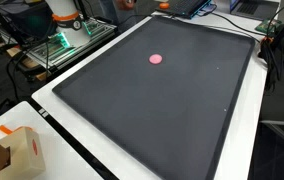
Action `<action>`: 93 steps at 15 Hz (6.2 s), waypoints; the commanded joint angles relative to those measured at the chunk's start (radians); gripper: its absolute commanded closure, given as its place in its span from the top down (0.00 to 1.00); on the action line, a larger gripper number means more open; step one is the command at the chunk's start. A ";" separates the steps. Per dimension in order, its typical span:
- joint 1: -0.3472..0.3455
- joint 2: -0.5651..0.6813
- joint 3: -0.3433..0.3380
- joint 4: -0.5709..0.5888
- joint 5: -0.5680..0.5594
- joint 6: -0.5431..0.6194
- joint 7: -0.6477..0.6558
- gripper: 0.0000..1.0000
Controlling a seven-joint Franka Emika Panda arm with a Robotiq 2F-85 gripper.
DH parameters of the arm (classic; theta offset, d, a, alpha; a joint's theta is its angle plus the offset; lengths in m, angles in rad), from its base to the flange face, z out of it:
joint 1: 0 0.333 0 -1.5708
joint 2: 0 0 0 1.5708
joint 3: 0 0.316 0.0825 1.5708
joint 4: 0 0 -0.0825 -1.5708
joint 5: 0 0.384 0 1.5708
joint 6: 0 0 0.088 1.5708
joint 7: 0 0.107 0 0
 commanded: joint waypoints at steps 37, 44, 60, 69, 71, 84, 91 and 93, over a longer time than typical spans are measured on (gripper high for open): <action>-0.019 -0.001 0.015 0.004 0.004 -0.004 -0.006 0.04; -0.019 -0.001 0.015 0.004 0.004 -0.004 -0.006 0.04; -0.025 0.524 0.212 0.462 -0.281 0.049 0.302 0.01; 0.107 0.955 0.146 0.862 -0.555 -0.190 0.364 0.01; 0.142 1.033 0.124 0.945 -0.572 -0.270 0.350 0.01; 0.224 1.321 0.027 1.270 -0.605 -0.442 -0.002 0.01; 0.213 1.399 0.010 1.366 -0.593 -0.470 -0.142 0.01; 0.208 1.411 0.003 1.383 -0.589 -0.467 -0.154 0.01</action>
